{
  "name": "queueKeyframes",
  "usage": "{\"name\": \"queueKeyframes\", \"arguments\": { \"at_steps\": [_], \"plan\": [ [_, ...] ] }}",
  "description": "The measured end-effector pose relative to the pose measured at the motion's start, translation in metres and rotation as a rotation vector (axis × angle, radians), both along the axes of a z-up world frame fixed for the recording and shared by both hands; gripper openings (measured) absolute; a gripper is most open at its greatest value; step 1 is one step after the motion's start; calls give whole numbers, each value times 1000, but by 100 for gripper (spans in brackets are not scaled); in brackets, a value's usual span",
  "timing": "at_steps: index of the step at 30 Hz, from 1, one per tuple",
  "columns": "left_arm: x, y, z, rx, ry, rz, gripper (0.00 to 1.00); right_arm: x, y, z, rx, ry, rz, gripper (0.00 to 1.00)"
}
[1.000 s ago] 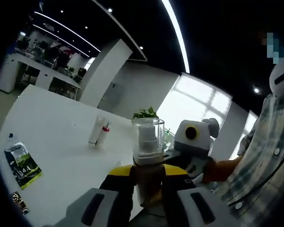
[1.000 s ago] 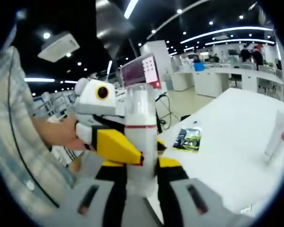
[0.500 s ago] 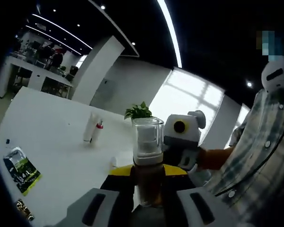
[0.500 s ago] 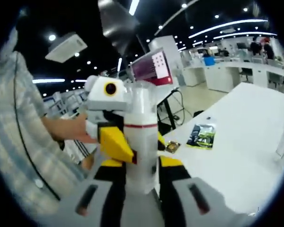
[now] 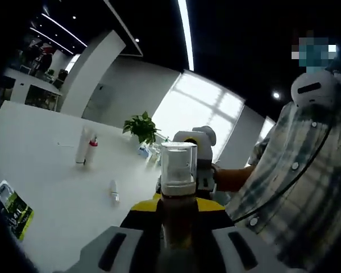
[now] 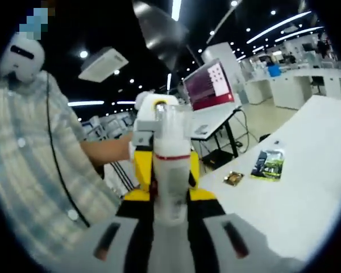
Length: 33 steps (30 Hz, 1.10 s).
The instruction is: Arrange the skincare products in the storage area until every visible bottle or jar stands upright without overlapping.
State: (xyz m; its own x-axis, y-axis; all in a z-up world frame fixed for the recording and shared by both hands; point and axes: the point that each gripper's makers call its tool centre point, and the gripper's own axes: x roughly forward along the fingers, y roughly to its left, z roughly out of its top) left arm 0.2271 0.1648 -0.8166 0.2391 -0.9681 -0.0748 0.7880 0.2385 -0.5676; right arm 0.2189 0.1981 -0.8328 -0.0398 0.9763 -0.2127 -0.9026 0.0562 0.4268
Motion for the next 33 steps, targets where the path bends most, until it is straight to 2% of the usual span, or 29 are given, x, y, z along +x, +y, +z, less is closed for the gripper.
{"name": "queueKeyframes", "arguments": {
  "at_steps": [3, 7, 13, 15, 20, 24, 27, 33],
  "plan": [
    [8, 4, -3, 12, 8, 44, 22, 10, 2, -4, -30, -34, -71, 19],
    [17, 8, -11, 62, -2, 105, 22, 20, 2, -11, -95, -87, -144, 19],
    [26, 13, -14, 64, -19, 187, 23, 29, 2, -14, -121, -131, -228, 19],
    [23, 13, -16, 78, -36, 189, 23, 28, 2, -16, -118, -108, -225, 19],
    [20, 12, -17, 114, -68, 171, 21, 24, 2, -19, -113, -135, -204, 20],
    [20, 12, -15, 123, -93, 154, 21, 24, 2, -23, -126, -101, -169, 24],
    [24, 15, -13, 124, -110, 168, 21, 29, -1, -24, -155, -141, -160, 34],
    [32, 31, -22, 198, -139, 214, 21, 36, -20, -13, -143, -147, -162, 34]
  ]
}}
